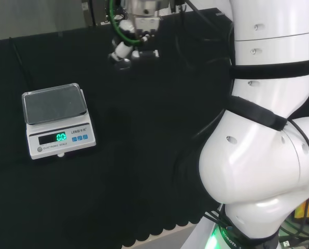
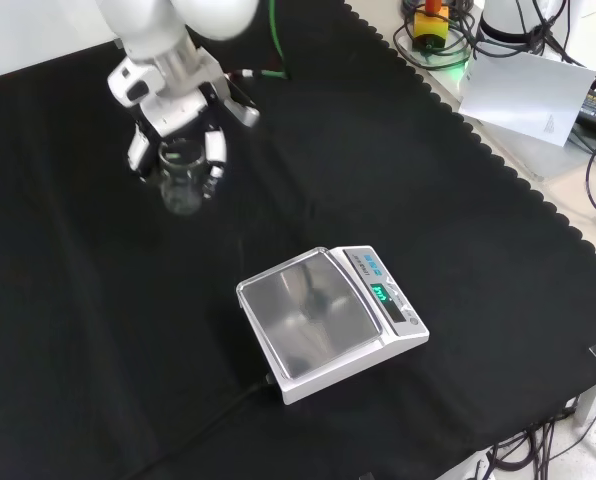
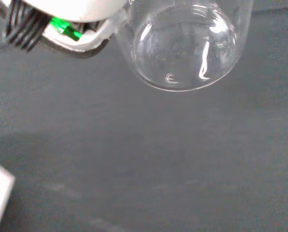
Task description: Put the beaker on the electronic balance.
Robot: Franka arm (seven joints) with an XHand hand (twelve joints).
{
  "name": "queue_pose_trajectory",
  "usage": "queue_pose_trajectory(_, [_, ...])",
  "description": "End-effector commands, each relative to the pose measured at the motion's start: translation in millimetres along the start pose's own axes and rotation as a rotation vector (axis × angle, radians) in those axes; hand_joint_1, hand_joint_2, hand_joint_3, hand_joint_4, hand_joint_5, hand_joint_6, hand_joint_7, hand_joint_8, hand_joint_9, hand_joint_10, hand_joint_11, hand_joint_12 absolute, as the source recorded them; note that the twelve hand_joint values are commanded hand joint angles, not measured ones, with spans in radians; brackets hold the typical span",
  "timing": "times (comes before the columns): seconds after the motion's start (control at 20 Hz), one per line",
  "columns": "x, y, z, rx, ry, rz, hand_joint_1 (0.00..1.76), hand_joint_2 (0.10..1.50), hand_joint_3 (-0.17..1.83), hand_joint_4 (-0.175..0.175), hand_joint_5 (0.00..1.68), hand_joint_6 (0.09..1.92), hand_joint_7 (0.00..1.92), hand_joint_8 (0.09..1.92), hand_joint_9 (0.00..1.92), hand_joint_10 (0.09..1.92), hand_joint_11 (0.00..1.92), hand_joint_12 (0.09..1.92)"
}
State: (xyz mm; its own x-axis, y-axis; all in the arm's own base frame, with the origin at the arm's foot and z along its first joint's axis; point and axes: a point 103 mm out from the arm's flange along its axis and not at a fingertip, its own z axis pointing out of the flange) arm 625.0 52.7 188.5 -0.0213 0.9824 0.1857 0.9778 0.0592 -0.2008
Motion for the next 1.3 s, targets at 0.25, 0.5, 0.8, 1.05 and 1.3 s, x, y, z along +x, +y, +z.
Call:
queue_pose_trajectory(0.25, [119.6,-25.8,26.2,0.098,-0.04,-0.258,1.2,0.8,0.86,-0.052,0.82,1.38,0.89,1.58,1.18,1.39,1.19,1.3])
queue_pose_trajectory(0.5, [147.9,-38.5,39.3,0.139,-0.052,-0.342,1.2,0.8,0.86,-0.054,0.82,1.38,0.89,1.58,1.18,1.38,1.19,1.3])
queue_pose_trajectory(0.8, [172.8,-52.4,52.7,0.177,-0.055,-0.414,1.2,0.8,0.86,-0.054,0.82,1.38,0.89,1.57,1.19,1.38,1.19,1.3])
queue_pose_trajectory(1.05, [183.8,-60.6,68.3,0.203,-0.061,-0.449,1.2,0.79,0.86,-0.054,0.82,1.38,0.89,1.57,1.19,1.38,1.19,1.29])
queue_pose_trajectory(1.3, [184.1,-58.6,82.6,0.234,-0.066,-0.446,1.21,0.79,0.86,-0.057,0.82,1.38,0.89,1.57,1.19,1.38,1.19,1.29])
